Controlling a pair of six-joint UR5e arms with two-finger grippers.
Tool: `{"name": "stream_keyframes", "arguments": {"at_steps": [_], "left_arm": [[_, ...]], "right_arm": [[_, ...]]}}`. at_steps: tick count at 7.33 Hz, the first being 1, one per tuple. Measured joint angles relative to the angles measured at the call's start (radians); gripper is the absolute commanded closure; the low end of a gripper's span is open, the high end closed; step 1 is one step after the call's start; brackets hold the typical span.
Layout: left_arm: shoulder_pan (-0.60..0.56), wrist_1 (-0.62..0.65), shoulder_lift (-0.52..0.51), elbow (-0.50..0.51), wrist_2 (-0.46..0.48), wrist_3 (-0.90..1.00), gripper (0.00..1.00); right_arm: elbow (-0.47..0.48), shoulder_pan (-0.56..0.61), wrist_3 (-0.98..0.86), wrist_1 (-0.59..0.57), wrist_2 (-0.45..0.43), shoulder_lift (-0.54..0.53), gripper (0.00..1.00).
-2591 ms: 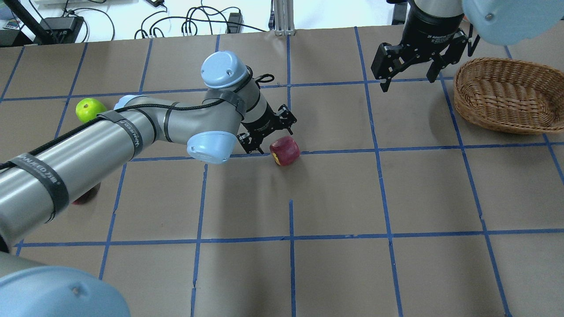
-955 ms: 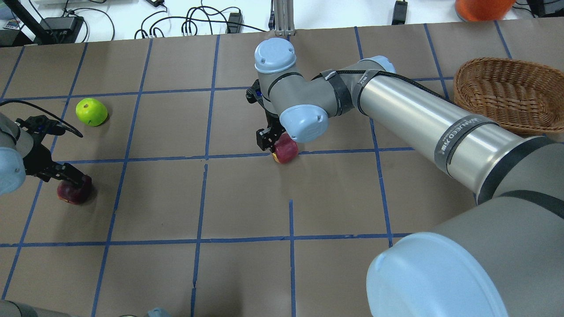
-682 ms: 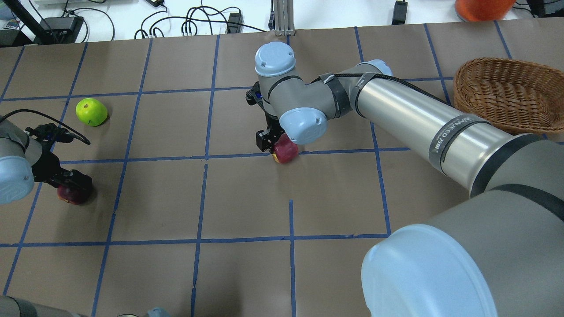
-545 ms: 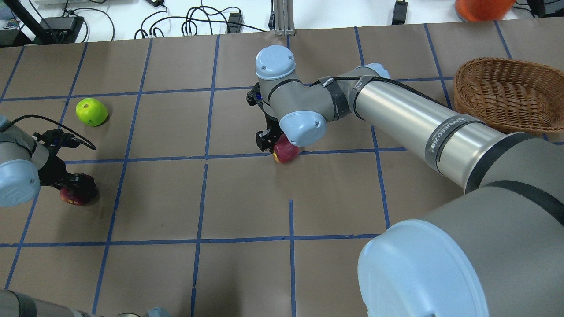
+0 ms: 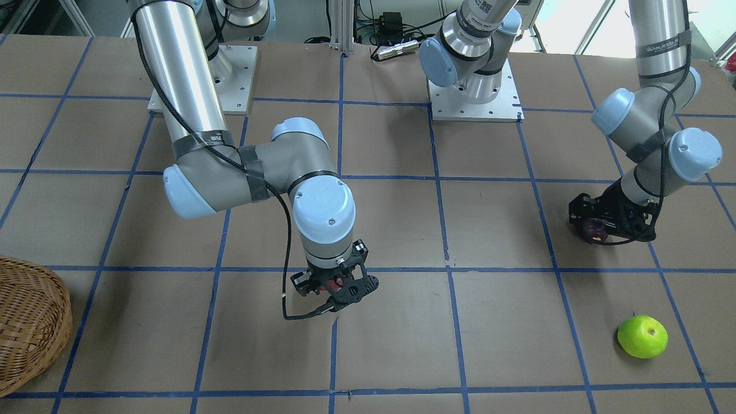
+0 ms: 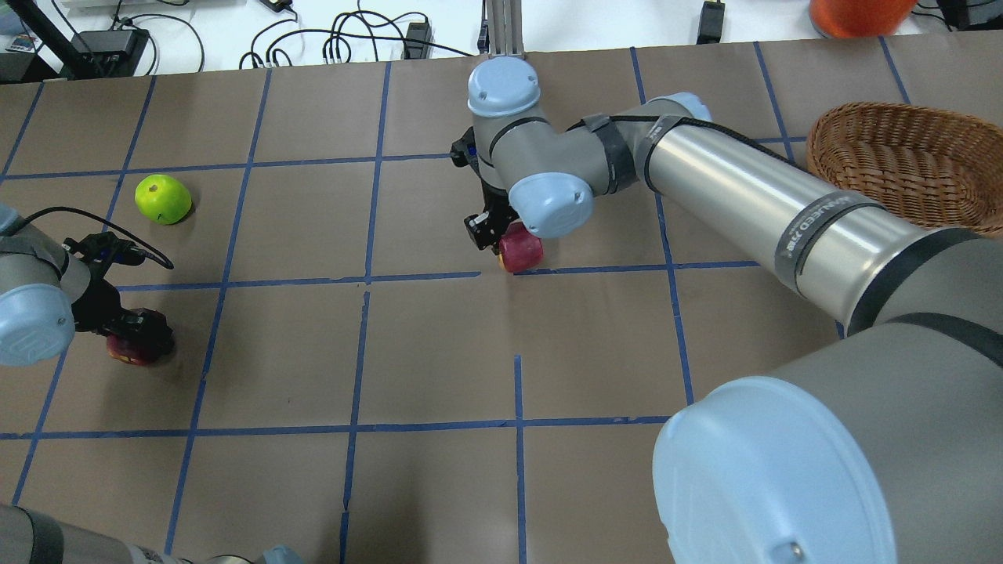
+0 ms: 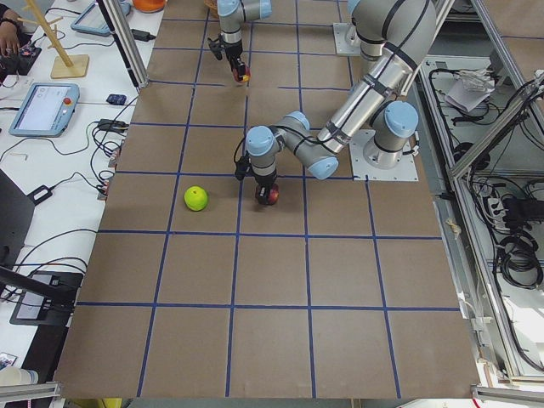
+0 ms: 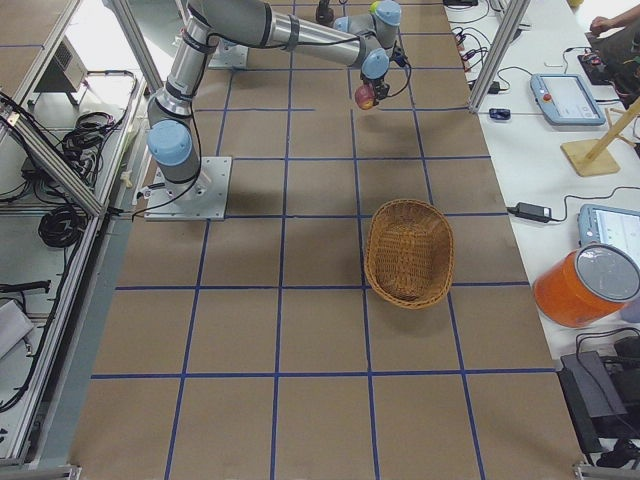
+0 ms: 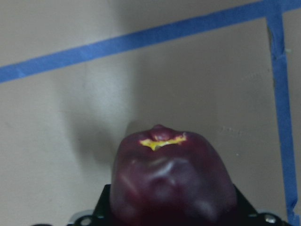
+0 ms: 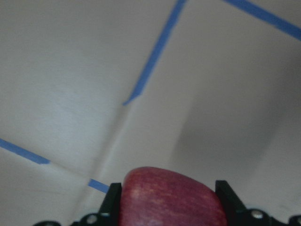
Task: Put all apples into basket
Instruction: 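Carry the red apple into the basket with right gripper while left lifts dark apple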
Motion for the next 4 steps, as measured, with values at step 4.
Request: {"name": "stream_keyframes", "arguments": {"at_steps": [4], "left_arm": [[-0.190, -0.306, 0.041, 0.184, -0.057, -0.308, 0.84]], "right_arm": [[-0.034, -0.418, -0.305, 0.093, -0.014, -0.087, 0.95]]}}
